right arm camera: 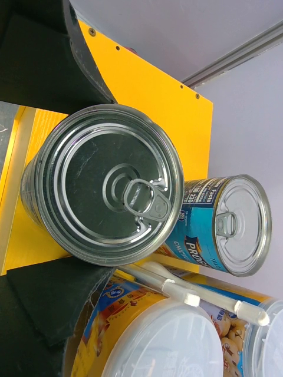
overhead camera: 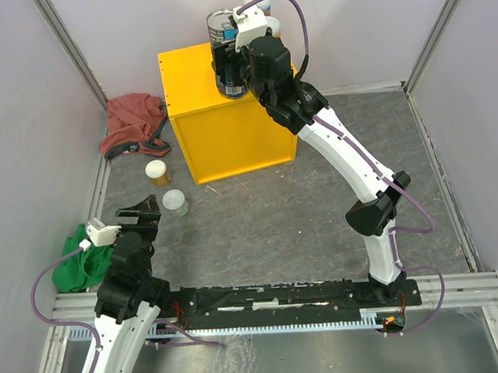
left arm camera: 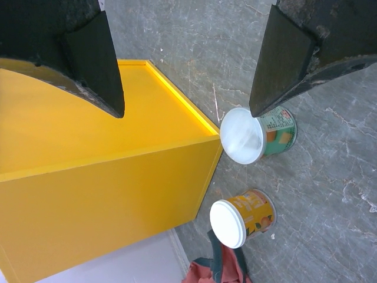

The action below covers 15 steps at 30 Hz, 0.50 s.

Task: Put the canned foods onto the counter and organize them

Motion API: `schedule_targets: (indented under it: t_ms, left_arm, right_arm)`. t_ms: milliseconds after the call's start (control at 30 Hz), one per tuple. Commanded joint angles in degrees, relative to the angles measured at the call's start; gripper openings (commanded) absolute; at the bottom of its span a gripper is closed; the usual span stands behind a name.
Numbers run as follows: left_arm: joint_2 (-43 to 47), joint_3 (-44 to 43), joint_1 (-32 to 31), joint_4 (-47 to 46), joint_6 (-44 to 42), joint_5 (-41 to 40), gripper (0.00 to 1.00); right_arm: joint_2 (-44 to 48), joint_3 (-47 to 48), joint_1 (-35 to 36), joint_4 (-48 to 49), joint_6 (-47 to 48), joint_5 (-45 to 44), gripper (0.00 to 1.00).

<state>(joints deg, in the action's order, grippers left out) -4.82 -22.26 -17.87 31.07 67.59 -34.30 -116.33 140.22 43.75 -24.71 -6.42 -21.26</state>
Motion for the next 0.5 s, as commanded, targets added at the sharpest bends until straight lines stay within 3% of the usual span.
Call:
schedule_targets:
  t_ms: [0, 233, 467]
  left_arm:
    - [0.24, 0.84, -0.06, -3.07, -2.62, 0.22, 0.93]
    - [0.4, 1.91, -0.09, -4.24, -2.12, 0.81, 0.93]
    - [2.01, 2.99, -0.06, -4.23, -1.55, 0.99, 0.93]
  right_arm:
    - [2.31, 3.83, -0.01, 10.18, -0.3, -0.73, 0.9]
    - [2.78, 3.87, 0.18, 10.48, 0.01, -0.46, 1.0]
    - [2.82, 4.48, 0.87, 10.62, 0.9, -0.45, 0.99]
